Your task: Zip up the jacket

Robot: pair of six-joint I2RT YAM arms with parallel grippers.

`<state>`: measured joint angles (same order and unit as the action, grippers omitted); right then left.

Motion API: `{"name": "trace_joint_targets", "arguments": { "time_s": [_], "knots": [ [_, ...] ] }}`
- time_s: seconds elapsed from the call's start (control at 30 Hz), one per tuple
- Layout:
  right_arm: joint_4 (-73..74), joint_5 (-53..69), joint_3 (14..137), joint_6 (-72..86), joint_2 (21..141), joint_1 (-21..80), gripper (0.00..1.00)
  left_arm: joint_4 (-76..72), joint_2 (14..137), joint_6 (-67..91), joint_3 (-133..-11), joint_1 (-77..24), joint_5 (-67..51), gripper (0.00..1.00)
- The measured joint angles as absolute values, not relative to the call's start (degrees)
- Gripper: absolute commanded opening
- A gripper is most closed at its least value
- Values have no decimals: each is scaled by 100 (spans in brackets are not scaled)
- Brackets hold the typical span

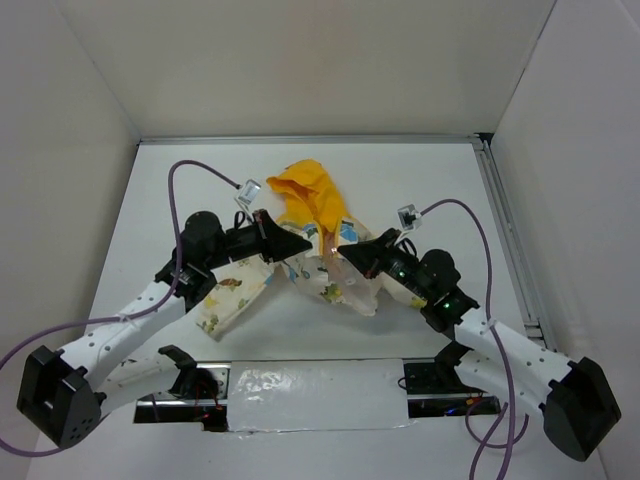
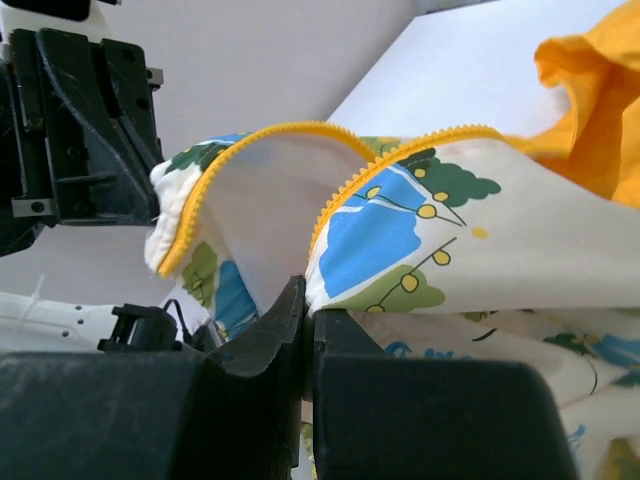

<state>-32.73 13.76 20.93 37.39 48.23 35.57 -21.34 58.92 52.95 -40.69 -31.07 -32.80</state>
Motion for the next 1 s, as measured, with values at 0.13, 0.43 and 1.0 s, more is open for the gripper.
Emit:
{"name": "trace_joint_targets", "arguments": {
  "time_s": [0.13, 0.43, 1.0],
  "knots": [
    [-3168, 1487, 2093, 3667, 4604, 3557, 0, -2027, 5830, 5247, -4003, -3114, -3065, 0],
    [-3055, 1957, 2082, 3516, 4237, 3542, 0, -1916, 6523, 5240, -3999, -3122, -2919, 0],
    [-3194, 1518, 2082, 3297, 4925, 3548, 0, -2383, 7153, 5253, -4248, -3183, -4156, 0]
  ]
}}
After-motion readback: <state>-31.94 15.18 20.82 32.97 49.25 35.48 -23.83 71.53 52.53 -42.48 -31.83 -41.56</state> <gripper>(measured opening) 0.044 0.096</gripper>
